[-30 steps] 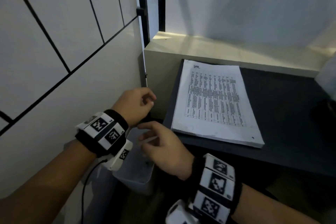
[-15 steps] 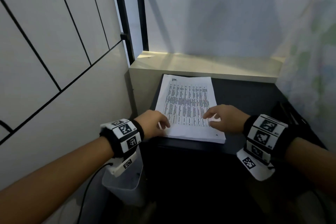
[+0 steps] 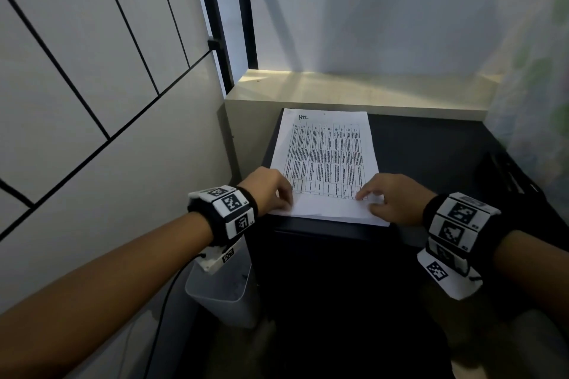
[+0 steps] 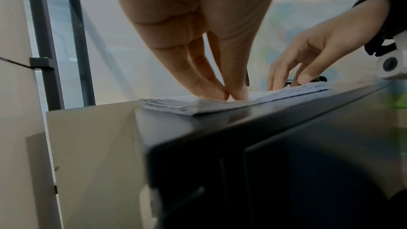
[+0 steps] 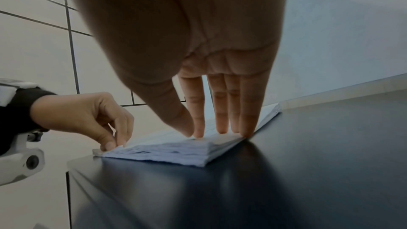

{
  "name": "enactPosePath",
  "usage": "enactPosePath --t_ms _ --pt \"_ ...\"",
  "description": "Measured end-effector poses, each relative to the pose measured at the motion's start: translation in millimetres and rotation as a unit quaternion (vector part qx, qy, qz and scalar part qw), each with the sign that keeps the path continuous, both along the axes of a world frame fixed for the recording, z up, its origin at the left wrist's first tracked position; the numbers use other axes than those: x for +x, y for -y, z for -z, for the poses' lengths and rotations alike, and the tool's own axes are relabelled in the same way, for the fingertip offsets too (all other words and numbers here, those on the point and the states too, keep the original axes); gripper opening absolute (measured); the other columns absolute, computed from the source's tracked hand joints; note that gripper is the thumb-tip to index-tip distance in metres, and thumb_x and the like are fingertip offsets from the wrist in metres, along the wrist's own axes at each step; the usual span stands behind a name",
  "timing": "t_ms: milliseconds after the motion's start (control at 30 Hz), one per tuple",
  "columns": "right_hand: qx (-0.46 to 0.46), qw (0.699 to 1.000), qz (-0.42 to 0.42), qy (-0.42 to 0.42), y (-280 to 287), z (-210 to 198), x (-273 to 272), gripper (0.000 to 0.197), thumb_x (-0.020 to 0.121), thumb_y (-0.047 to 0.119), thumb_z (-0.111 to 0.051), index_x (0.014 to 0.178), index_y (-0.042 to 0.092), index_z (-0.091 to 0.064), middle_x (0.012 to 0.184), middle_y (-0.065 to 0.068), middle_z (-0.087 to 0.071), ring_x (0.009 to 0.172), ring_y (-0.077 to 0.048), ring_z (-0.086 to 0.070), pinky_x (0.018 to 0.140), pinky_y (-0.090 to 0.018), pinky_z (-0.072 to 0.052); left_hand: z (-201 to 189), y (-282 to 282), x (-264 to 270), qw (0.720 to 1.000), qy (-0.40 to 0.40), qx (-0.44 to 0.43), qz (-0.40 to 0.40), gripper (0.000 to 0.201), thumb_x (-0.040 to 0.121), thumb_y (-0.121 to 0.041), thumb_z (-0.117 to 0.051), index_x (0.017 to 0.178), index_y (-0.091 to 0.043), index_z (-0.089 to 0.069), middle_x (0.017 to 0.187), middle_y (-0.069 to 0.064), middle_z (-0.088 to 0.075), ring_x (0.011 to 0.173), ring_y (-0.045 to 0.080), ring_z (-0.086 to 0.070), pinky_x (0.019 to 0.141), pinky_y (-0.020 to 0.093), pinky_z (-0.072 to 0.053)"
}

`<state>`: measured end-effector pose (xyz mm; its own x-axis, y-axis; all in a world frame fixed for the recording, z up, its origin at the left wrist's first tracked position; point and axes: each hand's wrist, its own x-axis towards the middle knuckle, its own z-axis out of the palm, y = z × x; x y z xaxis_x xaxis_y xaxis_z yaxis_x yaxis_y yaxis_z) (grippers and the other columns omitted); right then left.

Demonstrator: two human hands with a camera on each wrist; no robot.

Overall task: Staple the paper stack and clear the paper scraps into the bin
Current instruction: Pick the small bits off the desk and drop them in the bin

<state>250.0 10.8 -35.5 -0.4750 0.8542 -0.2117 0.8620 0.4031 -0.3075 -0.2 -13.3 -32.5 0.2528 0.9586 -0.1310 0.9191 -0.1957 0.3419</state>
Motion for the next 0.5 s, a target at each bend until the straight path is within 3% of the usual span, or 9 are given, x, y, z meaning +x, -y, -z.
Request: enactPosePath --t_ms 100,267,367,433,500 --pt "0.006 1.000 0.002 -0.008 1 1 1 0.033 0.086 0.014 -0.055 0.117 0.020 -0.064 0.125 -0.006 -0.056 0.116 -0.022 -0.052 0.101 -0.031 -0.042 3 -3 2 1.000 -0.015 -0.001 0.009 0.014 0.083 -0.011 -0.064 0.093 -0.008 -0.073 0.102 0.007 -0.072 0.077 0.008 -0.052 0.072 0.014 -0.038" --pt "0.008 1.000 0.004 -0.006 2 2 0 0.034 0.086 0.014 -0.055 0.117 0.021 -0.064 0.126 -0.006 -0.056 0.117 -0.023 -0.052 0.102 -0.033 -0.042 9 -3 3 0.999 -0.039 -0.018 0.012 0.018 0.088 -0.012 -0.055 0.102 -0.006 -0.066 0.112 0.008 -0.065 0.100 0.022 -0.060 0.078 0.020 -0.039" --pt "0.007 1.000 -0.001 0.005 1 0 -1 0.033 0.087 0.015 -0.055 0.118 0.020 -0.063 0.126 -0.006 -0.056 0.116 -0.023 -0.052 0.101 -0.031 -0.041 8 -4 -6 0.999 0.032 -0.001 -0.041 0.016 0.088 -0.013 -0.056 0.098 -0.005 -0.065 0.104 0.008 -0.068 0.084 0.018 -0.057 0.073 0.018 -0.038" --pt "0.005 1.000 -0.007 0.018 -1 -2 -3 0.032 0.087 0.016 -0.056 0.118 0.020 -0.063 0.125 -0.006 -0.056 0.114 -0.021 -0.053 0.099 -0.029 -0.040 8 -9 -20 0.986 0.128 0.011 -0.102 0.008 0.085 -0.009 -0.059 0.081 -0.010 -0.065 0.086 0.006 -0.069 0.075 0.017 -0.055 0.073 0.026 -0.045" --pt "0.004 1.000 -0.012 0.020 -4 -5 -5 0.029 0.087 0.016 -0.056 0.115 0.020 -0.064 0.123 -0.004 -0.058 0.104 -0.017 -0.052 0.091 -0.023 -0.039 10 -11 -40 0.962 0.217 0.026 -0.162 0.025 0.083 -0.004 -0.060 0.064 -0.020 -0.057 0.067 -0.001 -0.062 0.062 0.016 -0.054 0.068 0.029 -0.049"
